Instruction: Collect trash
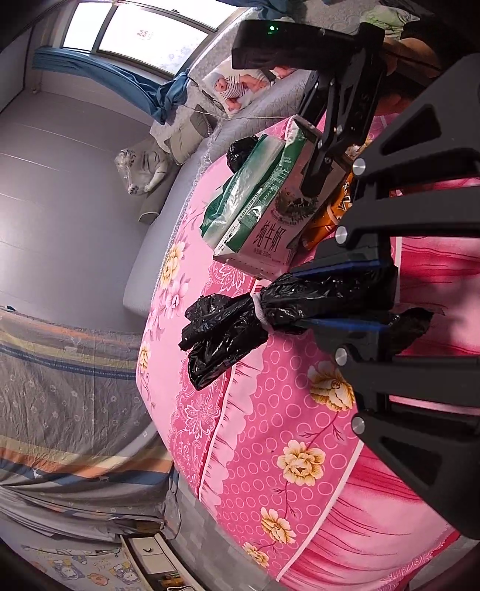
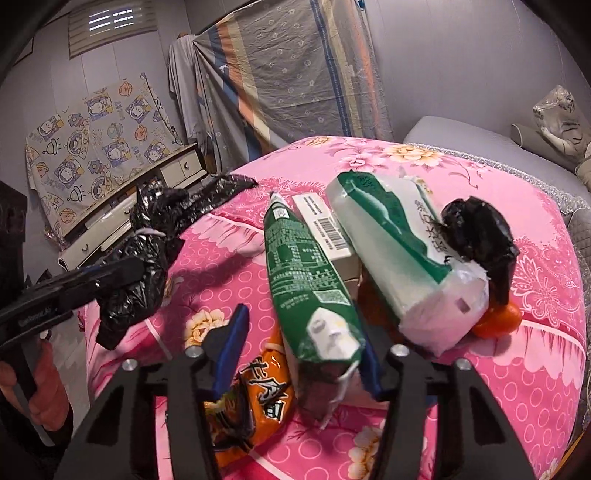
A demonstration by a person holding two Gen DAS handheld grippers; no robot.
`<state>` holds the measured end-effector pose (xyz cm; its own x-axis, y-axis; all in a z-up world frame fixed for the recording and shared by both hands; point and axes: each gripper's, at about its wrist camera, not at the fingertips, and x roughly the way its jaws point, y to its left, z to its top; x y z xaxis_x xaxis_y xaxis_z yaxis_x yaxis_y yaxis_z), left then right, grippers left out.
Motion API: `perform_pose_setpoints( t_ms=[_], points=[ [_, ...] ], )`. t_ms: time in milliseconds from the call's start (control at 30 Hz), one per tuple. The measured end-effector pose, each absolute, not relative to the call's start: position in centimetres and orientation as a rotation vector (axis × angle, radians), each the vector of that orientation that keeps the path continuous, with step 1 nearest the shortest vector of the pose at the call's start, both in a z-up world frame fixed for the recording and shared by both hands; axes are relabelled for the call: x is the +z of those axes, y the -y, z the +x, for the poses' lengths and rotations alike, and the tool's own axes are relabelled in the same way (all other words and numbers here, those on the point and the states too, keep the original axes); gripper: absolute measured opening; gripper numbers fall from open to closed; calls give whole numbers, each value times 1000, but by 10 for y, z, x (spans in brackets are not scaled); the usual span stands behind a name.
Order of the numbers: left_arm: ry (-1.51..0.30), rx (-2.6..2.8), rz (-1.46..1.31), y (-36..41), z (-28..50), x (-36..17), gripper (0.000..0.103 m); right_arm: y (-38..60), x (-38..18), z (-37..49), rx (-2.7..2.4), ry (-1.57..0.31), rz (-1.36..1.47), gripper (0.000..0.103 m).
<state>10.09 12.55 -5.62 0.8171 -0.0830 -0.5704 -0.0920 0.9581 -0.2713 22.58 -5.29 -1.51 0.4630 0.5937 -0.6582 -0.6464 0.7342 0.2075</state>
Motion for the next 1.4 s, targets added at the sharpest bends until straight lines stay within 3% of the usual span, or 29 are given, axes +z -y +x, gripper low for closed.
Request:
perform_pose_setpoints(
  t_ms=[100, 167, 733, 1400],
  points=[
    [-602, 13, -285, -125, 96, -51, 19, 53, -15, 221, 763, -784, -102, 28],
    [-588, 23, -275, -124, 92, -47, 19, 57, -14, 218, 759, -785, -98, 25],
    [-449, -24, -169, -85, 57, -2, 19, 154, 50, 144, 779, -625, 90, 25],
    [-431, -249, -33, 11, 54, 18, 19, 267, 57, 93, 509, -519, 248, 25]
  ],
)
